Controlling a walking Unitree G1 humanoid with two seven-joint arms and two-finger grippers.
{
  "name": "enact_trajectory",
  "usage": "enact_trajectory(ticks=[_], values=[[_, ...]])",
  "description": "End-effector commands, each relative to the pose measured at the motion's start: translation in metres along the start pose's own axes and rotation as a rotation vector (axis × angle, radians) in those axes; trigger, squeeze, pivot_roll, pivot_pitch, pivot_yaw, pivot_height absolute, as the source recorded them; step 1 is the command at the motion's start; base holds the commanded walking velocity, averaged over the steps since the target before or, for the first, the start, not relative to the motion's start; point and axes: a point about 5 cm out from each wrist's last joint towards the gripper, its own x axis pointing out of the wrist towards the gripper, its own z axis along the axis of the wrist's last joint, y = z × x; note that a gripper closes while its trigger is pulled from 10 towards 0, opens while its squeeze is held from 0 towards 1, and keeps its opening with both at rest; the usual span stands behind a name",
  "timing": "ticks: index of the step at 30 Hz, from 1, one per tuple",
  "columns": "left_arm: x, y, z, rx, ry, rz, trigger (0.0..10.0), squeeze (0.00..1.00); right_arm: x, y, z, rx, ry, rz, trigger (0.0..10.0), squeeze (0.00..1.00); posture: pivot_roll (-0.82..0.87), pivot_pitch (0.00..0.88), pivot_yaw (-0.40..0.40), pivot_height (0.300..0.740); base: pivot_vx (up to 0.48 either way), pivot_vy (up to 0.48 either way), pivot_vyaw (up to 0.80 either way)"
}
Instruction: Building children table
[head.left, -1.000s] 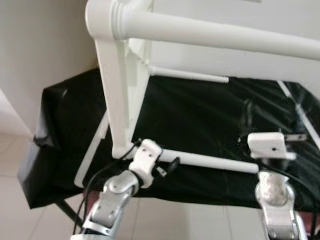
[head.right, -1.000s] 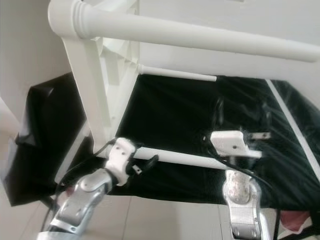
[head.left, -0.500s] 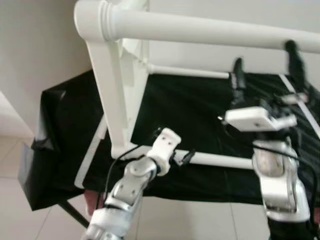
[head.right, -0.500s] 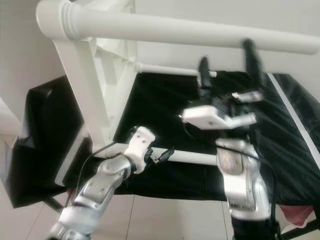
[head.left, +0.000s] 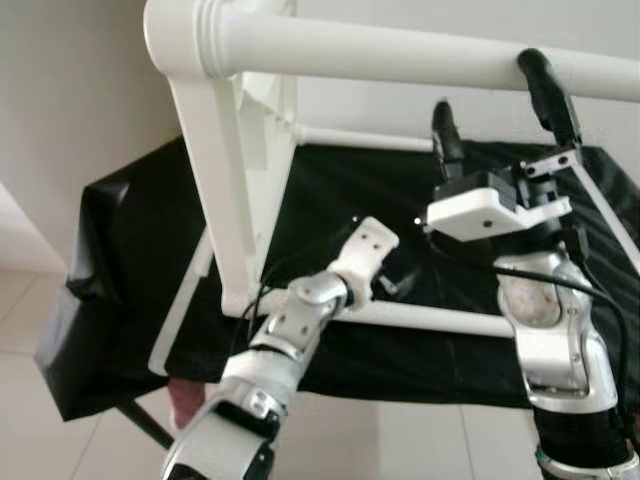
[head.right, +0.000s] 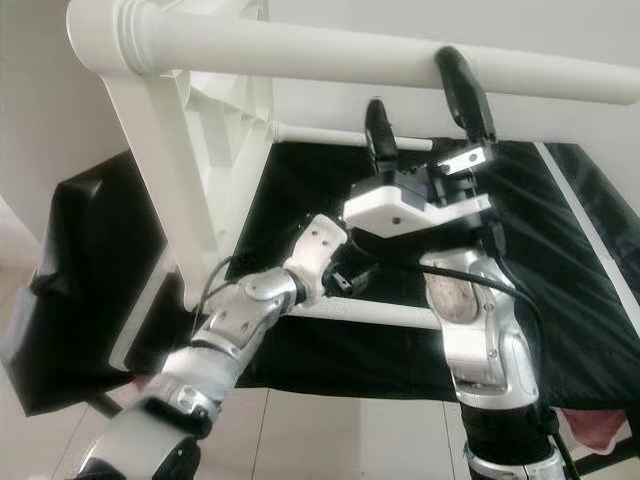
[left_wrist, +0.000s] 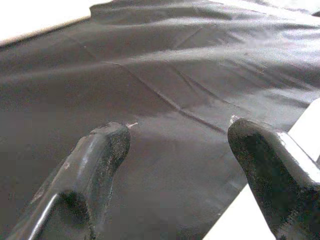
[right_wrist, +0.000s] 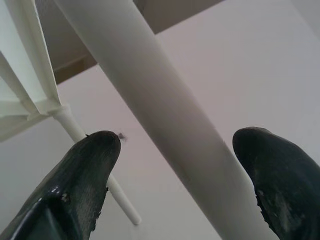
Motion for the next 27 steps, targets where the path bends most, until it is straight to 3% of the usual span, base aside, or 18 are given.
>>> enact_trajectory(ticks=[1, 9, 16, 25, 27], values=[[0.001, 0.017, -0.002, -0.006, 0.016, 0.32, 10.0, 0.0, 0.004, 0.0, 0.002, -0.02, -0.02, 0.012, 10.0, 0.0, 0.01, 0.0, 0.003, 0.74, 0.0, 0.0, 0.0], [0.005, 0.022, -0.005, -0.025, 0.041, 0.38, 10.0, 0.0, 0.011, -0.003, 0.005, -0.014, -0.036, -0.01, 10.0, 0.0, -0.01, 0.0, 0.005, 0.74, 0.0, 0.0, 0.0], [0.004, 0.031, -0.011, -0.014, 0.071, 0.457, 10.0, 0.0, 0.027, -0.006, 0.012, 0.023, -0.012, -0.029, 10.0, 0.0, -0.01, 0.0, 0.006, 0.74, 0.0, 0.0, 0.0], [-0.001, 0.047, -0.015, -0.013, 0.122, 0.589, 10.0, 0.0, 0.041, -0.006, 0.012, 0.014, 0.007, -0.015, 10.0, 0.0, -0.04, 0.0, -0.008, 0.74, 0.0, 0.0, 0.0], [-0.005, 0.057, -0.017, -0.048, 0.147, 0.651, 10.0, 0.0, 0.045, -0.002, 0.008, -0.008, 0.037, 0.028, 10.0, 0.0, -0.04, 0.0, -0.008, 0.74, 0.0, 0.0, 0.0]])
